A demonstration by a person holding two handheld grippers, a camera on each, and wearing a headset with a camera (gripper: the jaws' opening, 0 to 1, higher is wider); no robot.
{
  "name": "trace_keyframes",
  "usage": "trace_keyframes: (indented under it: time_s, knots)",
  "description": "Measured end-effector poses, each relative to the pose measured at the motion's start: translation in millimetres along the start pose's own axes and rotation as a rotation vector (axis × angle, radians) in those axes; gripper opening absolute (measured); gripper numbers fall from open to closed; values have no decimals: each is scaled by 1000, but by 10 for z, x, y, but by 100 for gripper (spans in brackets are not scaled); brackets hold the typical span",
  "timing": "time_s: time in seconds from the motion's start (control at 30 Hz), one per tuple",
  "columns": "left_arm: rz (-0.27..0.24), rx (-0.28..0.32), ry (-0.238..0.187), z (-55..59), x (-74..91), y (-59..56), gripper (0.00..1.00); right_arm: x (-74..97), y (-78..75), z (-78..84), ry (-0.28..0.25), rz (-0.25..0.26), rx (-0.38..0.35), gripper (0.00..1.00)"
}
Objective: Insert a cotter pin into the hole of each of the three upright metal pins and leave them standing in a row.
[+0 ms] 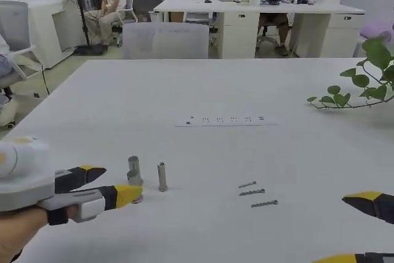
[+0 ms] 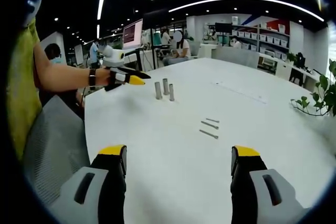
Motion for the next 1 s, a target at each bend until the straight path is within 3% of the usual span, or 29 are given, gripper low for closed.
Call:
trace_keyframes:
  time_s: [0.5,0.7,1.0]
  knots:
    - [-3,3,13,55,-210,94,51,-11,-29,17,13,10,-8,82]
    - [-2,-15,28,135,-284,113,45,-8,-36,28,22,14,-10,82]
    - [-7,-8,17,182,-350,134,38,-2,-67,41,34,21,-13,82]
Point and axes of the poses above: the centre of the closed fingertips' face, and the gripper's own axes: x roughly backward along the fingers, y roughly to its left, z roughly out of its underside, the point moved 8 cm from there along x, roughly backward along the fingers, and after that the axes turned 5 degrees about -x, right-handed, at the moved point
